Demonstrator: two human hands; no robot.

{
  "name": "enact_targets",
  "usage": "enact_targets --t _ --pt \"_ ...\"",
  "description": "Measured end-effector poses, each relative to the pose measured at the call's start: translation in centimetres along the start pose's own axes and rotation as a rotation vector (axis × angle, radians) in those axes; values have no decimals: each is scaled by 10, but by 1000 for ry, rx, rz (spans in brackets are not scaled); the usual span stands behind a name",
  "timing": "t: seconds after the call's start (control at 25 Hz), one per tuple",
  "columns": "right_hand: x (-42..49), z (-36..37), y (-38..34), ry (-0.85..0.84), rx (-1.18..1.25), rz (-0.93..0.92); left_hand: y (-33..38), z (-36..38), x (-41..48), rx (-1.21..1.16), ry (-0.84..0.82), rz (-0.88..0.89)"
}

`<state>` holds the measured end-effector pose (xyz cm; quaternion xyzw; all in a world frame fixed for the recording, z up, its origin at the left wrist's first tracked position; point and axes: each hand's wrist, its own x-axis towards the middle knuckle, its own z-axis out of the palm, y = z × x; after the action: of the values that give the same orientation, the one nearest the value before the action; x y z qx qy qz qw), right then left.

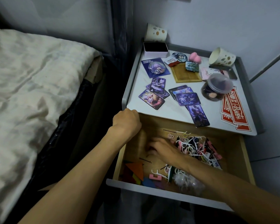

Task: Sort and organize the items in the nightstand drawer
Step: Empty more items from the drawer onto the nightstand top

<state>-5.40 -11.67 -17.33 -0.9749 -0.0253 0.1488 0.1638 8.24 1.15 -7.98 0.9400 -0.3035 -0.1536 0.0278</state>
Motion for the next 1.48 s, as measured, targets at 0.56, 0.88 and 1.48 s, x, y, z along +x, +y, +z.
enact_targets --t 0.56,0.88,1.48 --pt "-17 -13 24 -282 67 -143 2 1 -2 20 -18 -11" --pt "-28 4 35 373 -383 345 6 -3 -9 77 -2 -17" --pt "-70 -10 51 110 -173 170 5 -4 -18 215 -78 18"
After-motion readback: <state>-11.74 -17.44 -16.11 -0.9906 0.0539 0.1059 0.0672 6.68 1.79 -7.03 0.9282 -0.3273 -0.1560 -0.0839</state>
